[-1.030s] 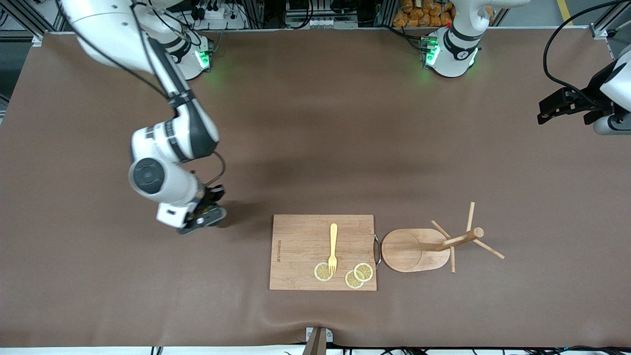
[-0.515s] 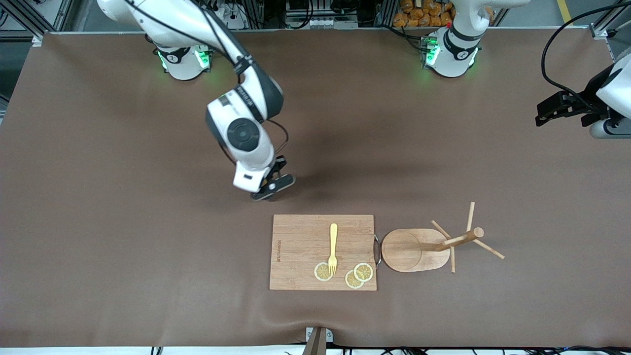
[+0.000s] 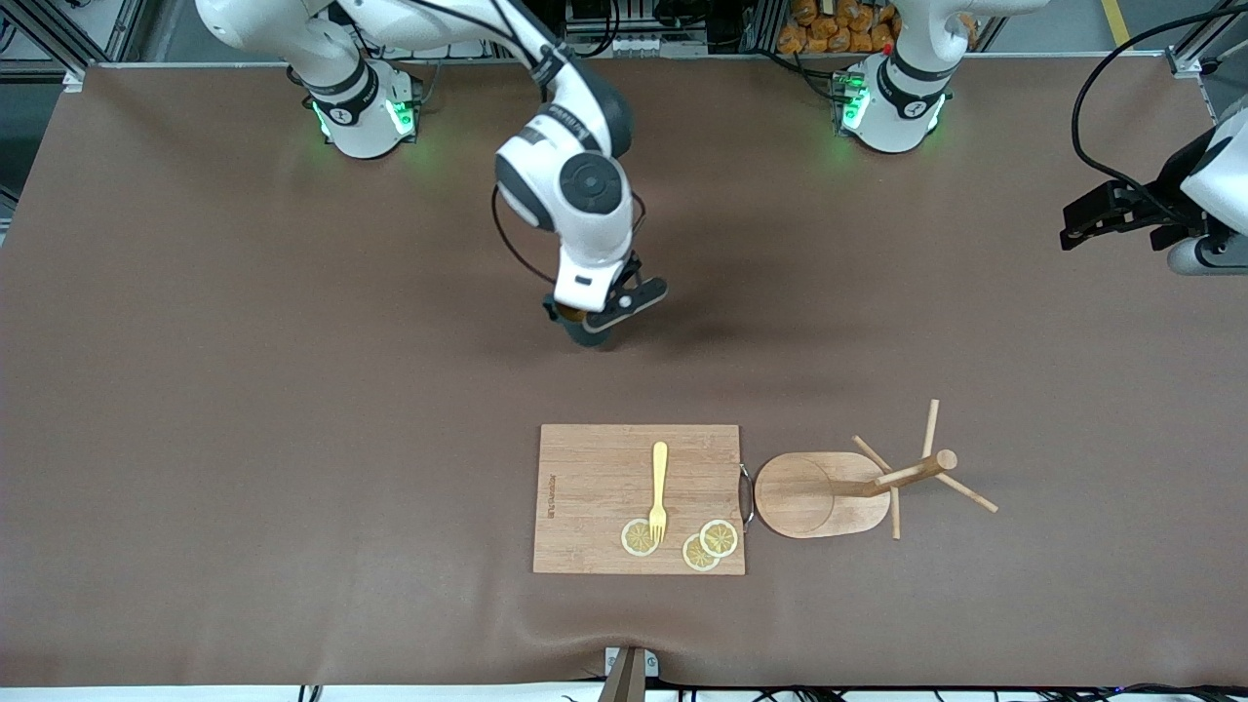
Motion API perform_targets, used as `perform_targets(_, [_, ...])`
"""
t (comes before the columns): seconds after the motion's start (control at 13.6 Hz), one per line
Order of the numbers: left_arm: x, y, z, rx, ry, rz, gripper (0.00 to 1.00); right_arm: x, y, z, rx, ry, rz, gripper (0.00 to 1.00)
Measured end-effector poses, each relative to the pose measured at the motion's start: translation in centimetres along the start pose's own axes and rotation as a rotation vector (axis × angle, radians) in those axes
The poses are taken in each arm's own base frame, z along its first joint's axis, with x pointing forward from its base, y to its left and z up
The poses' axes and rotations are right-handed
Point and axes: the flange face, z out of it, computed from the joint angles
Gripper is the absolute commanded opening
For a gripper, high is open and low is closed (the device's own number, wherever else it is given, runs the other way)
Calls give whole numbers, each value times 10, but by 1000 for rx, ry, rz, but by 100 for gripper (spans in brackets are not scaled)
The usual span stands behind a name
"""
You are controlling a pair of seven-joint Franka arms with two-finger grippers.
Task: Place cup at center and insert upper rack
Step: 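Carry the held mug with the right gripper toward the table center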
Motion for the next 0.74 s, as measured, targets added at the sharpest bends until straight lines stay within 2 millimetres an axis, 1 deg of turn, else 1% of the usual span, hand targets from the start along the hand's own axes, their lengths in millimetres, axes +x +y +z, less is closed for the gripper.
perform_targets(0.07, [0,0,0,0,-1,0,100,-4,-13,6,-5,-6,9,0])
perform_targets(0.22, [0,0,1,0,-2,0,100,-9,-25,18,-7,-24,47,0])
perform_targets(0.44, [0,0,1,0,-2,0,100,-9,-28,32,27,-61,126,0])
perform_targets(0.59, [0,0,1,0,-2,0,100,-9,-29,34,54,-78,194,0])
perform_targets(0.74, [0,0,1,0,-2,1,100,-7,-30,32,68,-80,231,0])
